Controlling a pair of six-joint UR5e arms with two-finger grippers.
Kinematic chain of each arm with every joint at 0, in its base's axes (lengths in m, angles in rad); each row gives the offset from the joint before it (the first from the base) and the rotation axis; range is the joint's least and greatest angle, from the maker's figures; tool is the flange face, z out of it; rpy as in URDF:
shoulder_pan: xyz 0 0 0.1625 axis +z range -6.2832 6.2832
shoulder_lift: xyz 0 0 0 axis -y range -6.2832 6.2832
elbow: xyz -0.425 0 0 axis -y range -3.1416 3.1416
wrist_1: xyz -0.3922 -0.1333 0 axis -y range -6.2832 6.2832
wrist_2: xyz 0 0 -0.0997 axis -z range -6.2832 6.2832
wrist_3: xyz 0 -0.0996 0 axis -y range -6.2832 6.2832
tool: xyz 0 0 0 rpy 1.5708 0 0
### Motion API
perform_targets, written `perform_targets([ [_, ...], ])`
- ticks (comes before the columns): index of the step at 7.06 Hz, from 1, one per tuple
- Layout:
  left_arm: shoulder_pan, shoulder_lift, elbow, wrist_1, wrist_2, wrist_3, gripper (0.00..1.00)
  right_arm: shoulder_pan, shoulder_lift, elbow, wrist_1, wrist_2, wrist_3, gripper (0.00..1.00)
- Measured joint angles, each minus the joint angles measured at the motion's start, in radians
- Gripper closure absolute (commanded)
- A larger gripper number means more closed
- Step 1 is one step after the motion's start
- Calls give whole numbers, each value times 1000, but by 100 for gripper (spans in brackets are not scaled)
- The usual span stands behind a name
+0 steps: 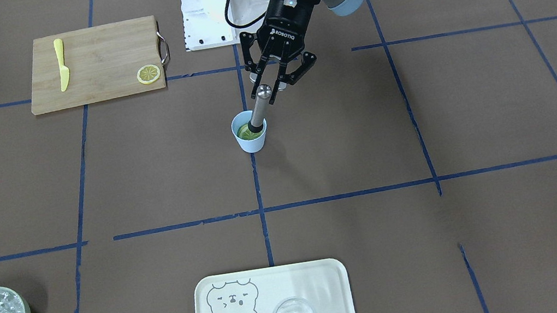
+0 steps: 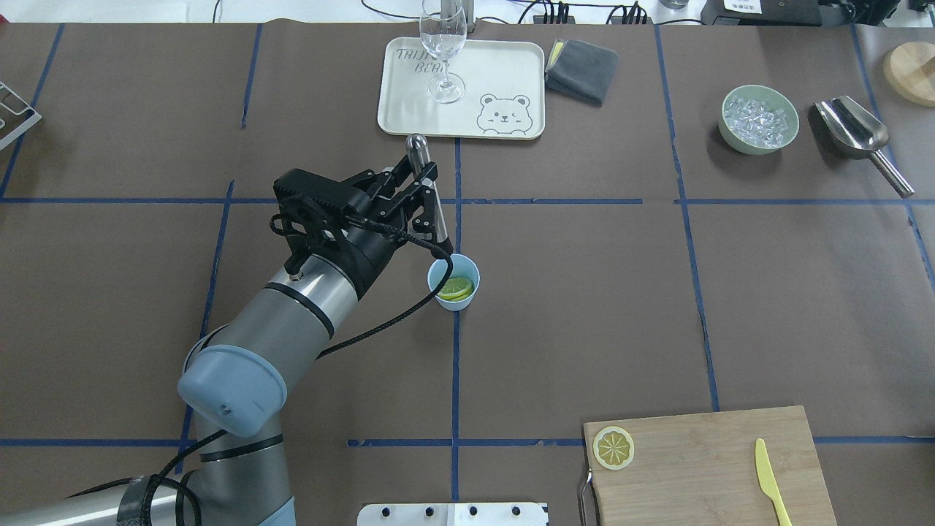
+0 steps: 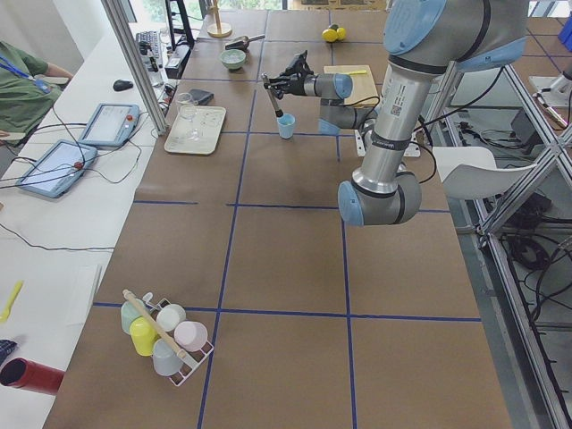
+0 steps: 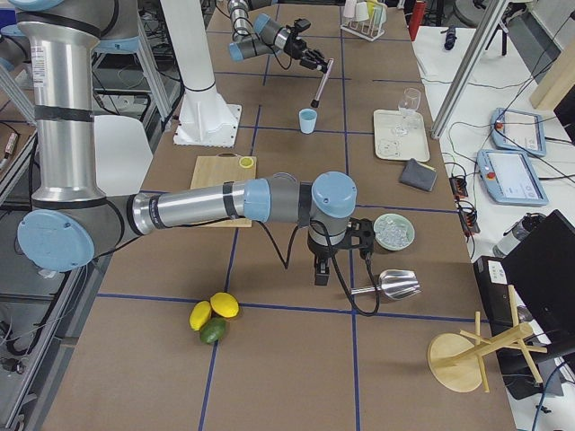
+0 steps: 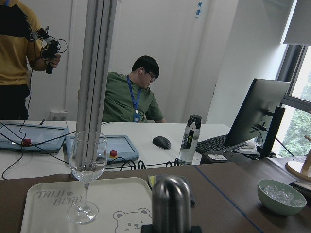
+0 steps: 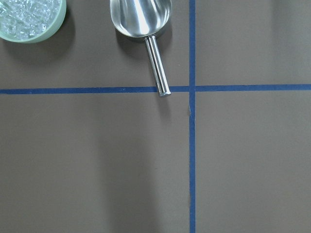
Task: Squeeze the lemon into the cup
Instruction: 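Press the muddler down into the cup onto the lemon slice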
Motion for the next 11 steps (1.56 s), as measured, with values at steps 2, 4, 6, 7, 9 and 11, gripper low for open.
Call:
perform_targets([
  [2, 16, -9, 18, -1, 1, 0, 100, 0, 1, 2, 0, -1, 0, 0],
  [4, 20, -29, 58, -4, 0, 0, 100, 0, 0, 4, 0, -1, 0, 0],
  [6, 22, -33, 105, -31, 0, 0, 100, -1, 1, 4, 0, -2, 0, 0],
  [7, 26, -34, 128, -44, 0, 0, 100, -1, 2, 5, 1, -3, 0, 0],
  [9, 40, -35, 159, -52, 1, -1, 100, -1, 2, 6, 1, -3, 0, 0],
  [11, 49, -34, 168, -52, 0, -1, 100, -1, 3, 8, 1, -3, 0, 0],
])
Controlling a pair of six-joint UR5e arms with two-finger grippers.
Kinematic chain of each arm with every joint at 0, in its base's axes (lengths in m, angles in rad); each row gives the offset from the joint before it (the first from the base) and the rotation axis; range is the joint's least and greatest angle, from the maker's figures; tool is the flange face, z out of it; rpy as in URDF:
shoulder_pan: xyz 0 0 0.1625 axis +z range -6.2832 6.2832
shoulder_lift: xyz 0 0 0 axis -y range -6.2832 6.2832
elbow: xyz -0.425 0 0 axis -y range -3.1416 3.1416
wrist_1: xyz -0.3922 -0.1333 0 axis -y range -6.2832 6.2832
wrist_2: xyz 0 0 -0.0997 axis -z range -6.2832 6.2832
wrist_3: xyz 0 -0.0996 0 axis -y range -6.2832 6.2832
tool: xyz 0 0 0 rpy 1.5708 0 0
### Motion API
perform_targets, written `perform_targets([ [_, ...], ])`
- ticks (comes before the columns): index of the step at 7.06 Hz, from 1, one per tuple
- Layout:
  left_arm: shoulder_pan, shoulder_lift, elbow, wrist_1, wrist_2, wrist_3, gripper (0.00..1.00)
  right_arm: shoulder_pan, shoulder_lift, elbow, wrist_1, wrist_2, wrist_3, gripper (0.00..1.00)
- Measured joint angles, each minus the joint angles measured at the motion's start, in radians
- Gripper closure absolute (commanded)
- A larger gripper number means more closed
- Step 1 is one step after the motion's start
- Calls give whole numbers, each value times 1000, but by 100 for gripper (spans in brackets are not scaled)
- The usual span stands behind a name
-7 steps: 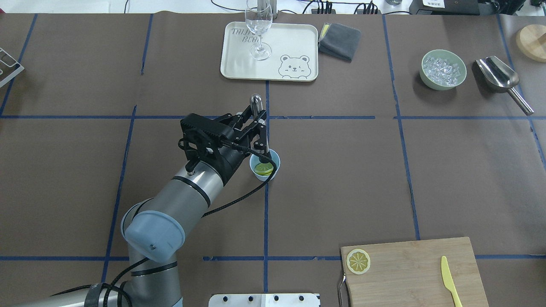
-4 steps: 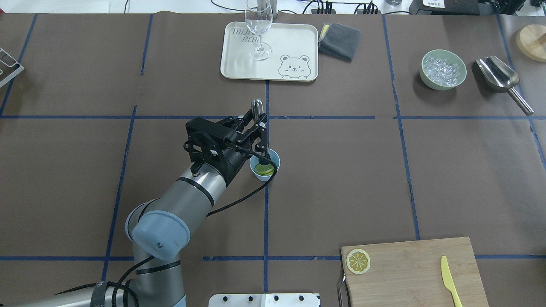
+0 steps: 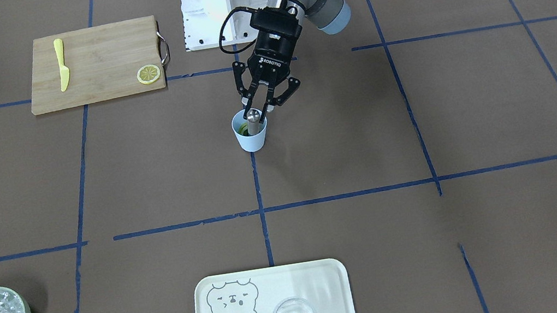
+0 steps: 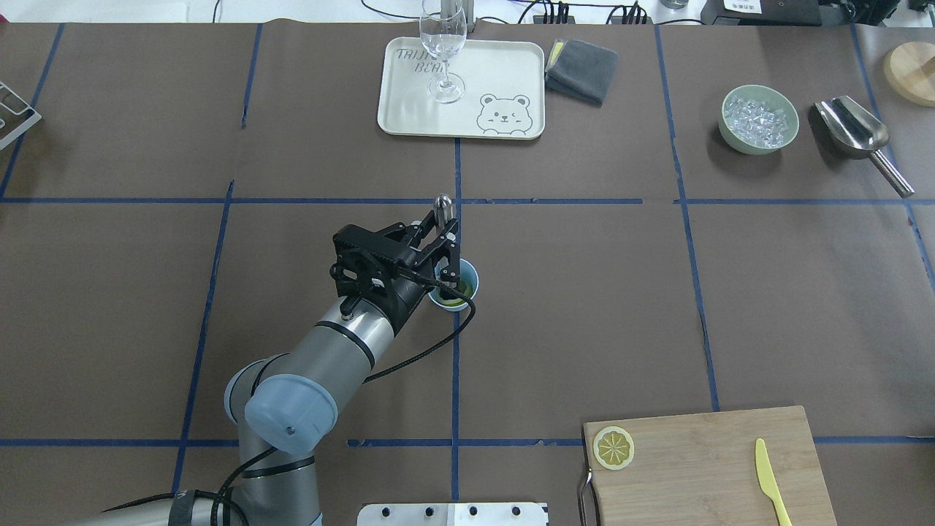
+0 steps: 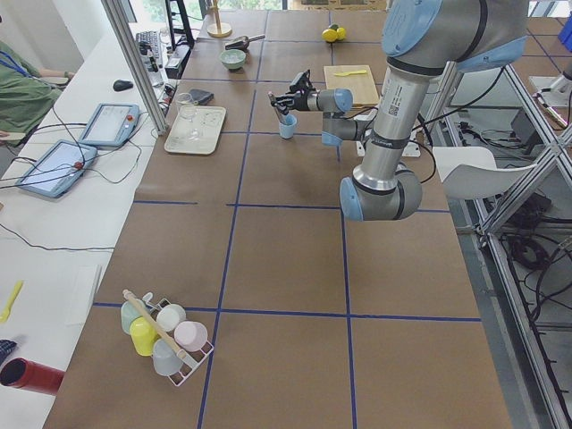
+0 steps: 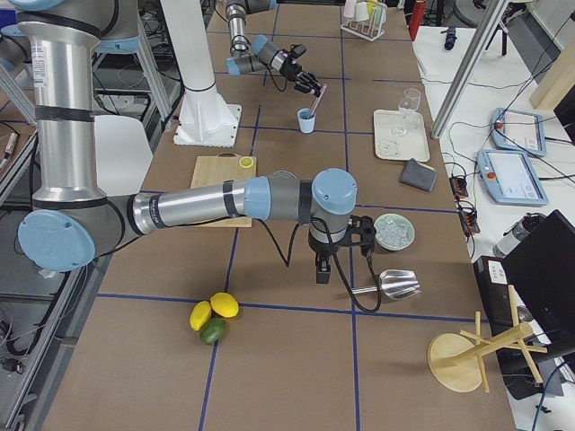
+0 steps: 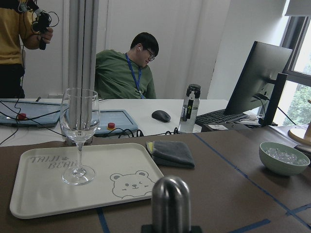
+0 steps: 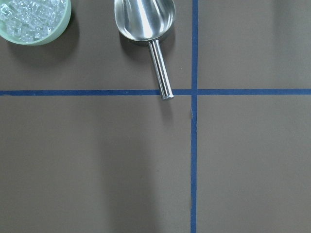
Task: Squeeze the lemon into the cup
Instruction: 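Press the muddler down into the cup onto the lemon slice, then raise the muddler out of the cup with the left gripper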
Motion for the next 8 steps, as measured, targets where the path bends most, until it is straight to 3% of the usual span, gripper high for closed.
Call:
perform_targets([
  [8, -42, 11, -211, -2, -32, 199, 100, 4, 1, 3, 0, 0, 0, 0],
])
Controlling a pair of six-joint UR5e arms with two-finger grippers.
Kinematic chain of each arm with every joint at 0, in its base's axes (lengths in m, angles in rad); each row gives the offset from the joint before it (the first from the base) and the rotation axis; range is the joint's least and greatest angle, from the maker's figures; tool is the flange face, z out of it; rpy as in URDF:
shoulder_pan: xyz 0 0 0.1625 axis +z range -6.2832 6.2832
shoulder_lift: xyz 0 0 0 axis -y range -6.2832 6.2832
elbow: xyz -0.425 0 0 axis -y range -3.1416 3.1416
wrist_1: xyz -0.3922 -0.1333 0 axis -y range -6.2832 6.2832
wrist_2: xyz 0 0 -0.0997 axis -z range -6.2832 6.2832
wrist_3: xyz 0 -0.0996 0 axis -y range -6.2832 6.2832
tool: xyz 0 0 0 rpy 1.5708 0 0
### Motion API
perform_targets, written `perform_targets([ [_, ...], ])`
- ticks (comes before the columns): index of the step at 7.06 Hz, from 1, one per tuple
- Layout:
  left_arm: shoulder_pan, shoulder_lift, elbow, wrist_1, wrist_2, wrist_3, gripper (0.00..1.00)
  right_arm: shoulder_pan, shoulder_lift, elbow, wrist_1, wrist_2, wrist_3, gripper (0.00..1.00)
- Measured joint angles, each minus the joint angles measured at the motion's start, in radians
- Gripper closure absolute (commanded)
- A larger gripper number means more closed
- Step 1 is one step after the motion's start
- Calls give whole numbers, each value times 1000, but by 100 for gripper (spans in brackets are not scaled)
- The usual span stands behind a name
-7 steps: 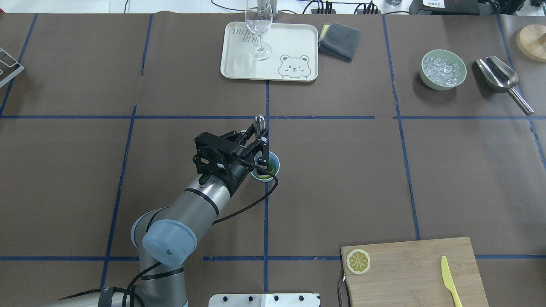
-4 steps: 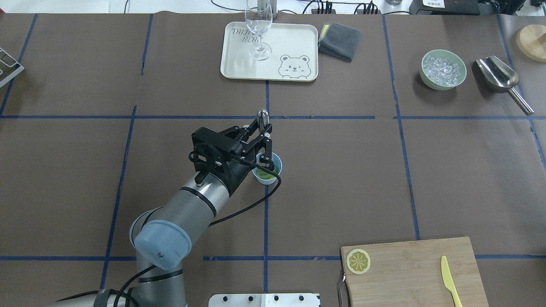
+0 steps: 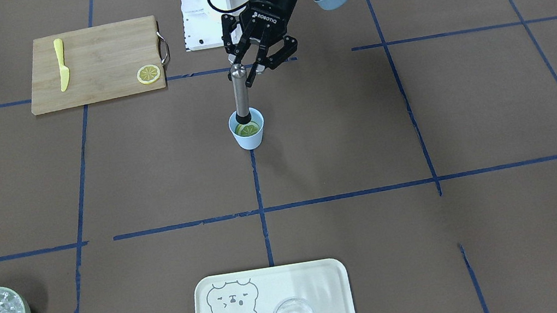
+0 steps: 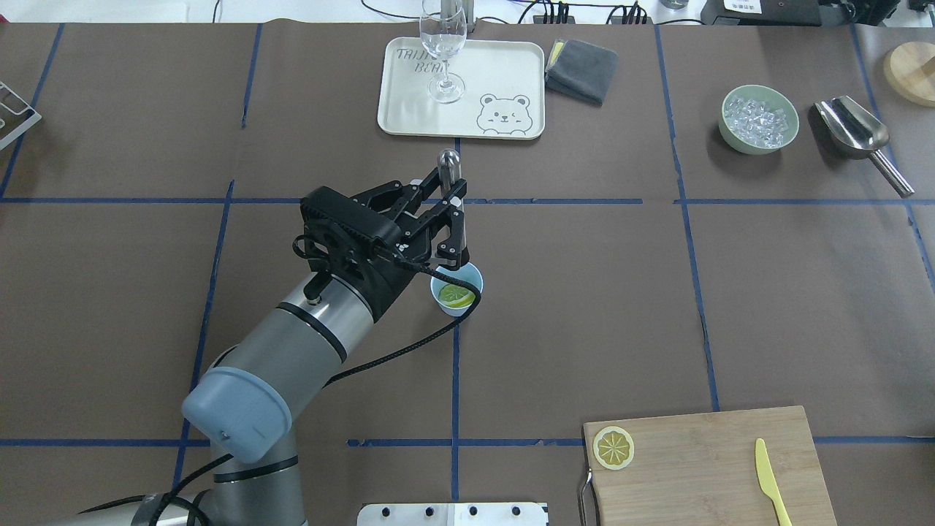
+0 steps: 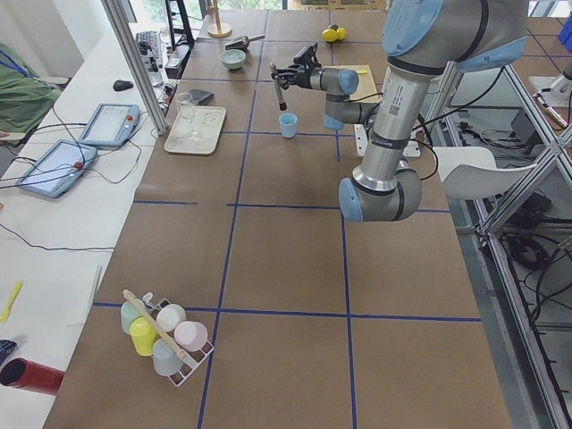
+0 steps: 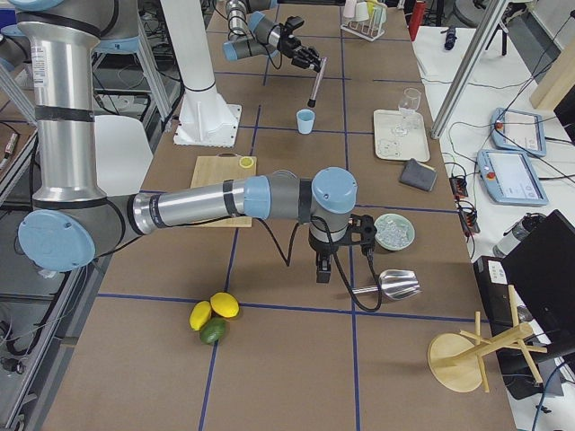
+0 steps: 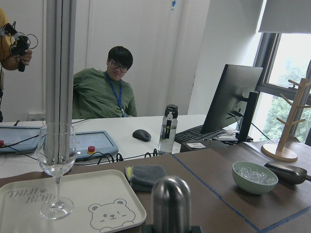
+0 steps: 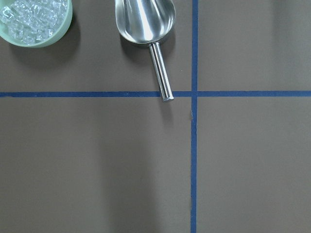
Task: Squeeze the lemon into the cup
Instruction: 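Raise the muddler out of the cup with the left gripper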
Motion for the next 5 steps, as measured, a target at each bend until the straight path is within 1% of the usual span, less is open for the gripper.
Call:
perform_targets([
  [1, -44, 10, -22, 5, -67, 15, 100, 0, 0, 1, 0, 0, 0, 0],
  [2, -99, 35, -46, 16, -176, 18, 100, 1, 0, 2, 0, 1, 0, 0],
  [3, -159, 69, -71, 45, -304, 15, 100, 3, 0, 3, 0, 1, 0, 0],
  [4, -231, 98, -104, 113, -463, -2, 100, 4, -1, 6, 0, 2, 0, 0],
  [5, -308, 111, -141, 217, -645, -52, 100, 4, -2, 8, -1, 4, 0, 0],
])
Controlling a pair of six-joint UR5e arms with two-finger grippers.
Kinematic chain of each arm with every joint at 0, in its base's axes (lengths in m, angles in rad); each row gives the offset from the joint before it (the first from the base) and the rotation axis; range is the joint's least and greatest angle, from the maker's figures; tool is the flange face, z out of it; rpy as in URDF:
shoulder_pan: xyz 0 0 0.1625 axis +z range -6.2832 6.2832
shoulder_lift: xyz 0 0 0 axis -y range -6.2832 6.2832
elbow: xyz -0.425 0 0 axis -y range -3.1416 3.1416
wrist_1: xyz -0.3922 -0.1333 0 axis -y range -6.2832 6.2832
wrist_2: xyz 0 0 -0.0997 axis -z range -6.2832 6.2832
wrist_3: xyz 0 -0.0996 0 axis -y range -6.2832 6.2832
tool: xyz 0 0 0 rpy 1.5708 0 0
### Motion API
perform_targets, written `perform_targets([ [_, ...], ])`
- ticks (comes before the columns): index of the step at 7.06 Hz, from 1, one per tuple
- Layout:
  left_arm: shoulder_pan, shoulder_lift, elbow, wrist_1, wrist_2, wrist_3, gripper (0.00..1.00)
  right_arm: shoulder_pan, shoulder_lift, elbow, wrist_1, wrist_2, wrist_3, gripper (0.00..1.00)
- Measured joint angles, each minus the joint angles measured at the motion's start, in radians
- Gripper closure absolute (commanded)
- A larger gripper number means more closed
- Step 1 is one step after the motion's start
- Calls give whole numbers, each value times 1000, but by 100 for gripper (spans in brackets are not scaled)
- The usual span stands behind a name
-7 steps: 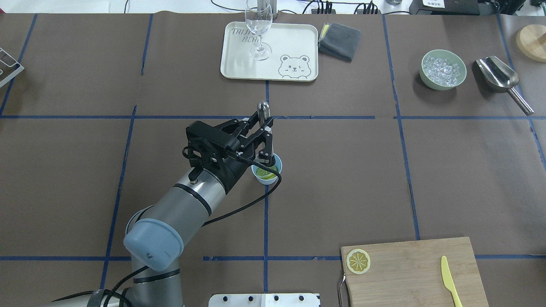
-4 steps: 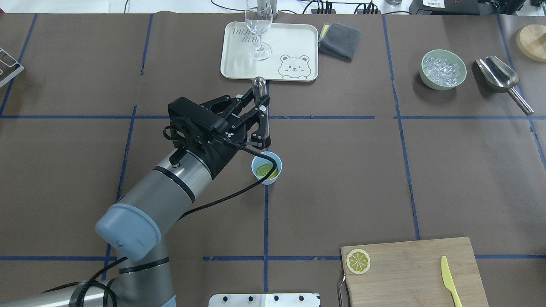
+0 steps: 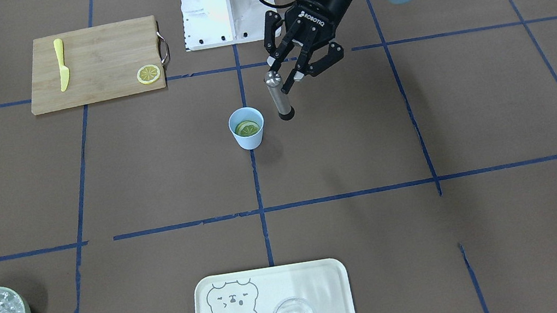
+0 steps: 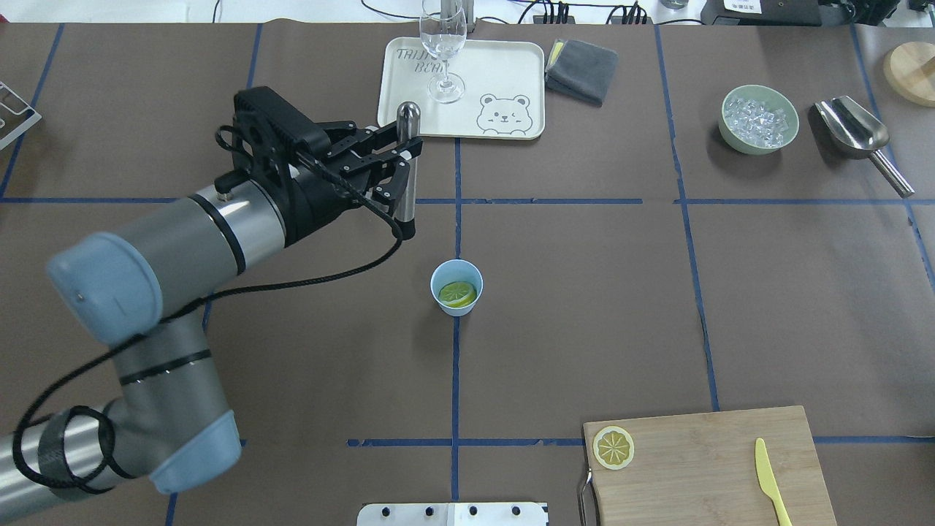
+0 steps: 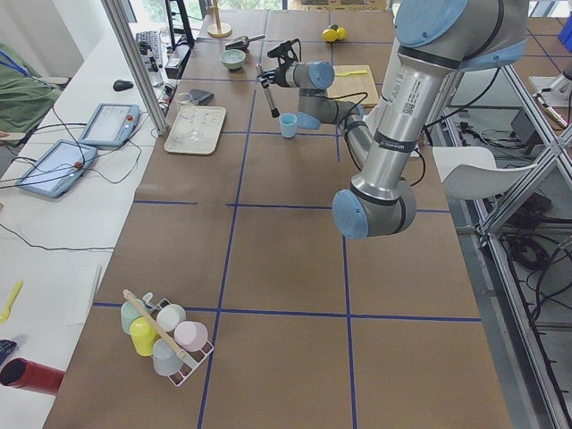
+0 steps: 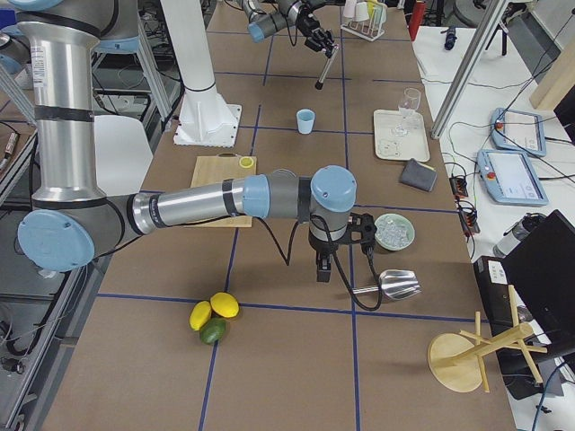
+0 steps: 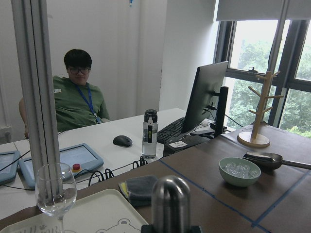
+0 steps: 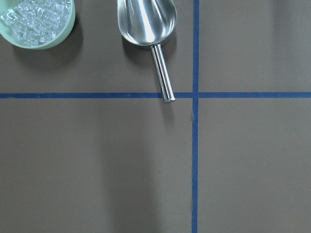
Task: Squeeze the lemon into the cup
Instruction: 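Raise the muddler out of the cup with the left gripper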
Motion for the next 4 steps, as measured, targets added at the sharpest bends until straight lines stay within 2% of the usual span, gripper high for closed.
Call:
perform_targets([
  [1, -78, 4, -42, 123, -195, -77, 100, 1, -1, 1, 0, 1, 1, 0],
  [2, -148, 10, -80, 237, -353, -149, 100, 2, -2, 2, 0, 1, 1, 0],
  [4, -253, 25, -106, 500, -613, -227, 100, 2, -2, 2, 1, -1, 1, 0],
])
